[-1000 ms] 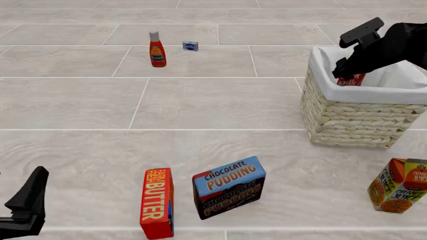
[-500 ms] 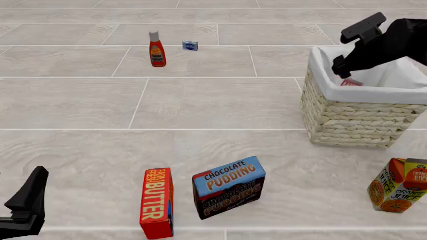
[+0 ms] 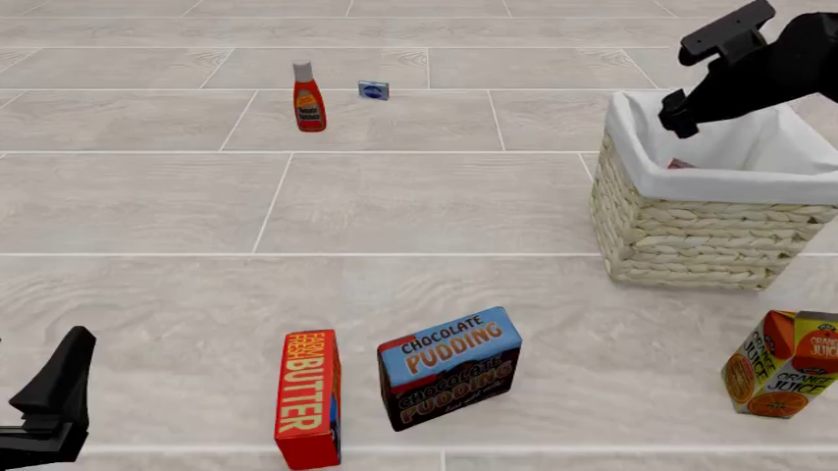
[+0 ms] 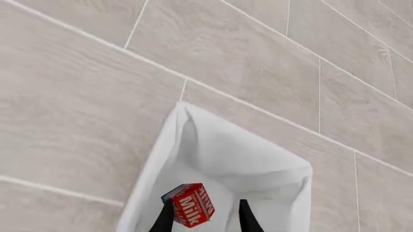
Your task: Pick the milk and place it in the basket.
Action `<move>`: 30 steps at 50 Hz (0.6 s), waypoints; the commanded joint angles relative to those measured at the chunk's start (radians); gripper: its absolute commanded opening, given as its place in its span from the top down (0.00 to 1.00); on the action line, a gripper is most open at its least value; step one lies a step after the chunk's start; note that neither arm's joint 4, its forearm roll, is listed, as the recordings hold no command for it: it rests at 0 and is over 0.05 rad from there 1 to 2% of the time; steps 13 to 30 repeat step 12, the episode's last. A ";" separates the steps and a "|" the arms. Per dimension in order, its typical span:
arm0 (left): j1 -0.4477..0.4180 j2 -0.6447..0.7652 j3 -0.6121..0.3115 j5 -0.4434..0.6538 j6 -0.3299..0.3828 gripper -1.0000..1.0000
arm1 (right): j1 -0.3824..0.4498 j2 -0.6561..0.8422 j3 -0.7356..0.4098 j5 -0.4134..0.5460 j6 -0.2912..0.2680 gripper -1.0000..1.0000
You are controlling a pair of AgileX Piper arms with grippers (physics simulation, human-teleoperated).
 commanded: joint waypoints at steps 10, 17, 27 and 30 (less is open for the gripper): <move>0.000 0.000 0.000 0.000 0.000 0.00 | 0.020 -0.075 0.024 -0.001 0.011 0.00; 0.000 0.000 0.000 0.000 0.000 0.00 | 0.025 -0.087 0.033 -0.005 0.018 0.00; 0.000 0.000 0.000 0.000 0.000 0.00 | 0.025 -0.087 0.033 -0.005 0.018 0.00; 0.000 0.000 0.000 0.000 0.000 0.00 | 0.025 -0.087 0.033 -0.005 0.018 0.00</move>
